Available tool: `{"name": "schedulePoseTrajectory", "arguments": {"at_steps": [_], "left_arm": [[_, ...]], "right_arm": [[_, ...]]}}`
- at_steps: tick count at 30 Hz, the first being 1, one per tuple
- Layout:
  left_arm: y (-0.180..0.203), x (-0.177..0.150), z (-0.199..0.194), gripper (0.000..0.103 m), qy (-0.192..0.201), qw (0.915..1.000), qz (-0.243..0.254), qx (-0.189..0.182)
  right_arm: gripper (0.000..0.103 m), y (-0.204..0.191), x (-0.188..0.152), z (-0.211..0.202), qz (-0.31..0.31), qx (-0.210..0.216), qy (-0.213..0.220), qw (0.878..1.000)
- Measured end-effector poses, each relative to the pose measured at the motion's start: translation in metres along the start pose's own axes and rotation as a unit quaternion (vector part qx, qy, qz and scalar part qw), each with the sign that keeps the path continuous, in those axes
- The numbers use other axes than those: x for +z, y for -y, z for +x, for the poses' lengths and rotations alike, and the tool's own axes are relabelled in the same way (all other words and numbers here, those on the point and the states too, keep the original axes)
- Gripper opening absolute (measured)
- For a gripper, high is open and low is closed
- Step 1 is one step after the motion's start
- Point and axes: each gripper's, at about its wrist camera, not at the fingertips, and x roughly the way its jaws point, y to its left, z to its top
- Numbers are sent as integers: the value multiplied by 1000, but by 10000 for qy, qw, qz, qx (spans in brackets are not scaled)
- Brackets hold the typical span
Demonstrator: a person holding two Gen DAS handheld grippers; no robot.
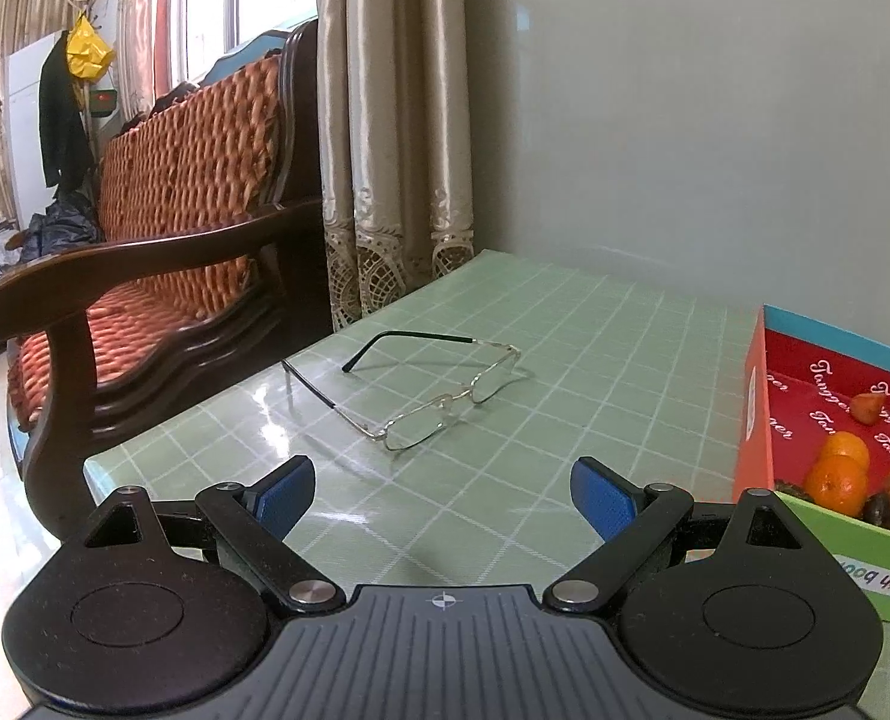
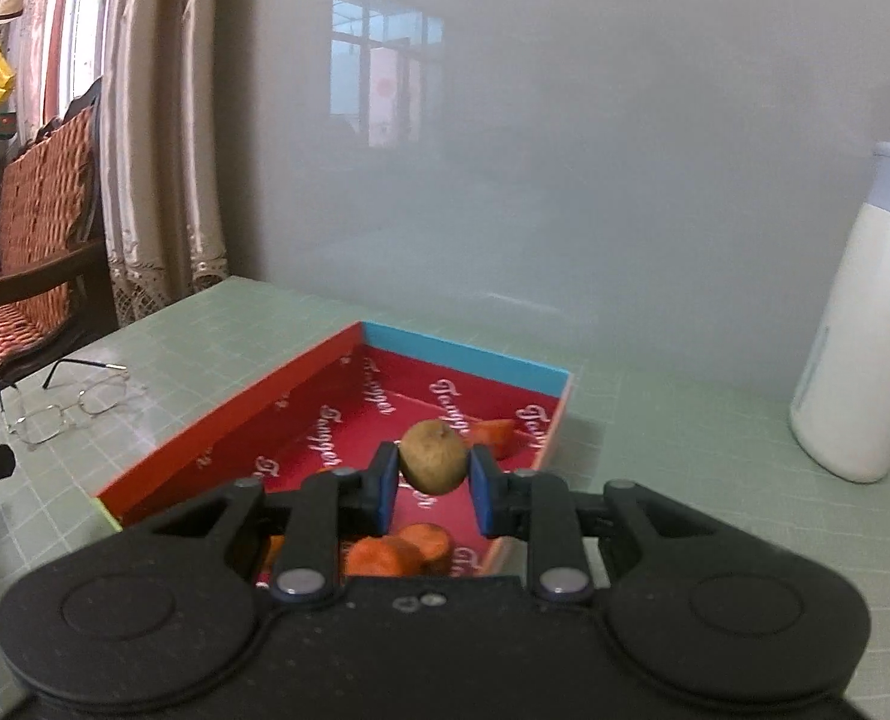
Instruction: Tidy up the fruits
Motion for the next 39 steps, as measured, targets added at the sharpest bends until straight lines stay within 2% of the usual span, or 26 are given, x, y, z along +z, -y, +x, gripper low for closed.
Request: {"name": "schedulePoseTrajectory", "arguments": {"at_steps": [11,22,23,24,26,31,34,39], "left_arm": [[-12,-2,3,92,-43,10000,-35,75],[-9,-1,4,92,-53,10000,-40,19],[-6,-1,3,92,-49,10000,-43,-10],[-4,0,2,92,-45,10000,-49,-41],[4,2,-1,92,-14,9999,-54,-131],[35,6,-13,92,109,9989,26,-445],[55,9,-24,92,221,9976,96,-643],[92,8,-40,92,275,9946,180,-981]], "right_arm": [[23,-31,-5,9,-194,292,-83,9994],[25,-35,-7,17,-214,318,-203,9991],[36,-34,-8,17,-241,261,-213,9991],[57,-31,-8,14,-224,144,-149,9995],[86,-21,-9,6,-143,-39,60,9999],[85,19,-8,-15,0,-432,186,9989],[94,43,-10,-31,77,-682,227,9974],[100,78,-15,-59,343,-892,281,9950]]}}
